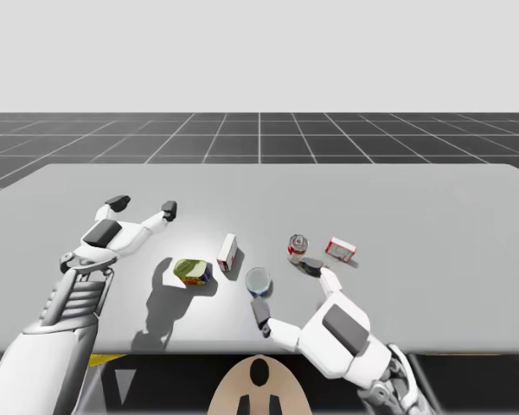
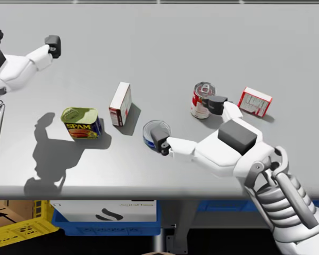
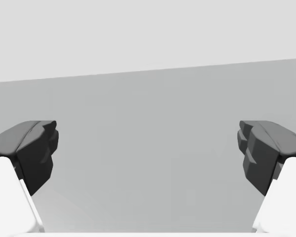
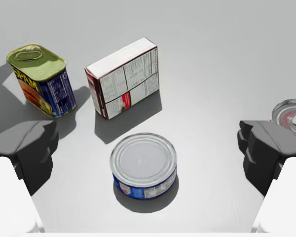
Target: Lift the tuna fish can off the table.
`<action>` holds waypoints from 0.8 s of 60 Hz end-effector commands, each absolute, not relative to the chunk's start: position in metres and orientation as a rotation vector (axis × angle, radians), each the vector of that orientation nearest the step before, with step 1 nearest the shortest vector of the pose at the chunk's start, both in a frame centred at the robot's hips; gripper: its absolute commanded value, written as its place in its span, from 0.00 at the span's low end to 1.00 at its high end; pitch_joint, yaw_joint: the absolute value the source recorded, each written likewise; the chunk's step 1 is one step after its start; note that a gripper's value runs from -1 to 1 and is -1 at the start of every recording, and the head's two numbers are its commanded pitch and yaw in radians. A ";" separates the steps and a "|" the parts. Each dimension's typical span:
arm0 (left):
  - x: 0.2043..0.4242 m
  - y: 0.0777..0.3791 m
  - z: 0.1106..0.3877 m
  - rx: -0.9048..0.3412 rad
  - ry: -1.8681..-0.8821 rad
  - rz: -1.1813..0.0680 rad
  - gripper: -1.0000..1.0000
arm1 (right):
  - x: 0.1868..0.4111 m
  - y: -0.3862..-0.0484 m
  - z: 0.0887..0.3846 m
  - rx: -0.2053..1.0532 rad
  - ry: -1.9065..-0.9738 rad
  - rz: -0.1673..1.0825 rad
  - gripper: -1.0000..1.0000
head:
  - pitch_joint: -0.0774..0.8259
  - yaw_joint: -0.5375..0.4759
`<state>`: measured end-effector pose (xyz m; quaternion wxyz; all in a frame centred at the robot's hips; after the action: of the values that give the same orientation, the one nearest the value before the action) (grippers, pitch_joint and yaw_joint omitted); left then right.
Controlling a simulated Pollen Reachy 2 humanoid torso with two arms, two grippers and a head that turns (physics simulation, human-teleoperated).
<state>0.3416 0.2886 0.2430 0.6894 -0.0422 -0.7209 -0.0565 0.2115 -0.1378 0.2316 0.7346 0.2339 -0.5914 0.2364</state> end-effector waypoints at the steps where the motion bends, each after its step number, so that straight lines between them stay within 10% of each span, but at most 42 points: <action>1: 0.342 0.288 0.242 -0.093 -1.611 -0.128 0.00 | 0.219 -0.115 0.210 0.564 -1.249 0.505 0.00 | 0.92 0.53; 48: 0.343 0.288 0.242 -0.093 -1.607 -0.129 0.00 | 0.268 -0.057 0.151 0.460 -1.107 0.632 0.00 | 0.92 0.53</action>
<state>0.3426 0.2882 0.2418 0.6910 -0.0418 -0.7194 -0.0574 0.2676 -0.0878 0.1529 0.7806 0.1778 -0.5163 0.3042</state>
